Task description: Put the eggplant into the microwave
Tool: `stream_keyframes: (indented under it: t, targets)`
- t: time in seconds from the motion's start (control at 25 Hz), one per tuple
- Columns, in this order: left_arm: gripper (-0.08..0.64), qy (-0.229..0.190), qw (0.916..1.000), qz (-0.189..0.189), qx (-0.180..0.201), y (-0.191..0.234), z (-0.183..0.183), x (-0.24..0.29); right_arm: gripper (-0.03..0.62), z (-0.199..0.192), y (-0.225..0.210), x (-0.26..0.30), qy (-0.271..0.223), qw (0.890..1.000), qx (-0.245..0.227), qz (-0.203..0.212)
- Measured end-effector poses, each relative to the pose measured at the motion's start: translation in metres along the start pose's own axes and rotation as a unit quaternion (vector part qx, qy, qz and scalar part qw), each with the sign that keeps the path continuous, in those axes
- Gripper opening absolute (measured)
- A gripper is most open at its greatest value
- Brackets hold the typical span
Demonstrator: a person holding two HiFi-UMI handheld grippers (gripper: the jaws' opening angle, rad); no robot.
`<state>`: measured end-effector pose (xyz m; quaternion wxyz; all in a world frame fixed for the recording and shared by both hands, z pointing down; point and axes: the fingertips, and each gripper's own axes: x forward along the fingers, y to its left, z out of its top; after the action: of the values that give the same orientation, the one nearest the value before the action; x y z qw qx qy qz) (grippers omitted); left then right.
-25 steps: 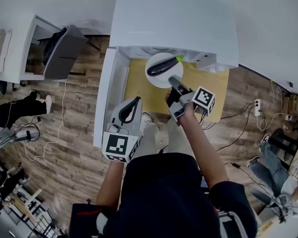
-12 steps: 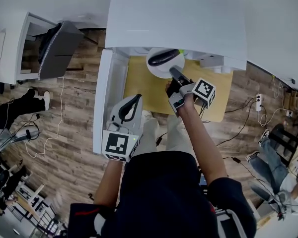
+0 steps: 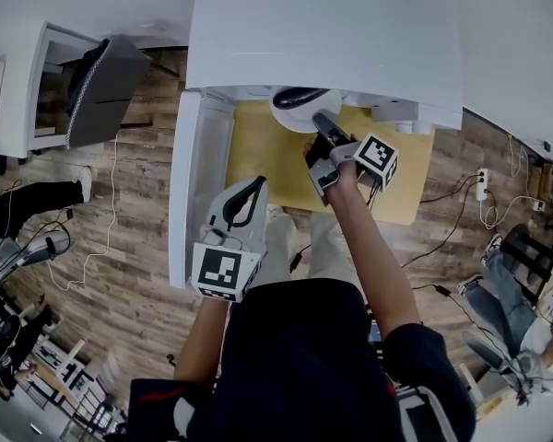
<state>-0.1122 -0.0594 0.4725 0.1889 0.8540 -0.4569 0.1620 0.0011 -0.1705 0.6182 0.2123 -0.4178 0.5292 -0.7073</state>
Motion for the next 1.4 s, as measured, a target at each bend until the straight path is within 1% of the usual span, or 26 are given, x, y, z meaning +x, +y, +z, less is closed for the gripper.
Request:
stream_keyframes:
  t: [0.48,1.12,1.2,1.32,1.4]
  targets:
    - [0.014,0.010,0.9999,0.012,-0.006,0.011,-0.004,0.008,0.026,0.011,-0.004,0.020,-0.011,1.000,0.007,-0.014]
    - [0.014,0.012,0.9995,0.027,-0.008,0.016,-0.004,0.010,0.028,0.019,0.006,0.035,-0.012,1.000,0.020,0.006]
    - [0.014,0.013,0.9996,0.024,-0.006,0.014,-0.005,0.011,0.033,0.019,0.007,0.035,-0.011,1.000,0.017,0.008]
    - [0.014,0.015,0.9996,0.022,-0.005,0.012,-0.008,0.012,0.078,0.019,0.010,0.036,-0.007,0.999,0.019,0.029]
    - [0.014,0.015,0.9996,0.022,-0.006,0.011,-0.009,0.012,0.099,0.018,0.012,0.037,-0.004,0.999,0.019,0.035]
